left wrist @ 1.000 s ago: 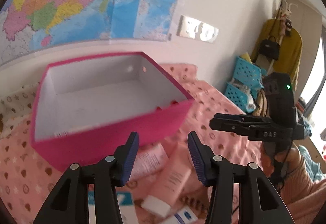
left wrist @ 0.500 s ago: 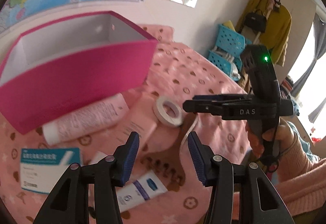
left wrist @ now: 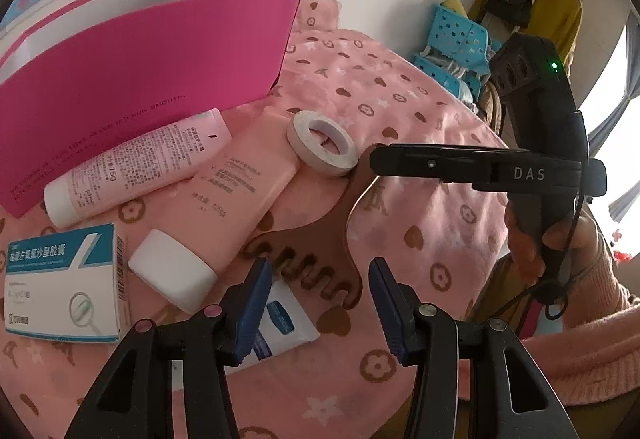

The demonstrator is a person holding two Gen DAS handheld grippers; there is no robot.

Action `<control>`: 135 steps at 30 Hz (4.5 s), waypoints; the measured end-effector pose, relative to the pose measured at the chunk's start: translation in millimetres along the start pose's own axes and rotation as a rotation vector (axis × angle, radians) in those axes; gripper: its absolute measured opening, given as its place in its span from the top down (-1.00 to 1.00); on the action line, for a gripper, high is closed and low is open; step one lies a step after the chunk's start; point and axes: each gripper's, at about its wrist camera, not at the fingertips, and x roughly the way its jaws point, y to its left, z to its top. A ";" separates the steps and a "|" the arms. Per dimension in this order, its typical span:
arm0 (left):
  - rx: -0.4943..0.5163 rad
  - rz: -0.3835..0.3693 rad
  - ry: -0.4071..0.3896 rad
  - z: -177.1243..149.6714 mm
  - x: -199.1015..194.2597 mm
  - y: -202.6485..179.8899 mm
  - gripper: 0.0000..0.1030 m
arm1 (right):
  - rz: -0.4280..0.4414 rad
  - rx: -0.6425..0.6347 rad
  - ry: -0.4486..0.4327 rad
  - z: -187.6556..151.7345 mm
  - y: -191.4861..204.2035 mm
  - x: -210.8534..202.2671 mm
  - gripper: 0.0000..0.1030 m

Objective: Organize rigid objects
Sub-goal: 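Move the right gripper back to the brown wooden comb and grasp its handle, then lift the wooden comb with the right gripper and release it into the pink box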

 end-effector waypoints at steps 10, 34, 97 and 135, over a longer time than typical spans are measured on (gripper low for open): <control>0.002 0.056 0.016 3.5 12.3 2.5 0.02 | 0.184 0.068 -0.094 5.7 -7.4 -10.9 -0.23; -0.009 0.076 -0.020 1.6 9.0 3.9 0.03 | 0.123 0.122 -0.076 16.8 -21.0 13.1 0.09; -0.060 -0.012 -0.187 46.7 -48.6 17.0 -0.02 | 0.399 -0.010 -0.228 77.3 66.4 -37.1 0.71; -0.197 0.140 -0.173 136.1 -45.8 116.2 0.16 | 0.080 0.061 -0.143 182.7 53.1 49.6 0.35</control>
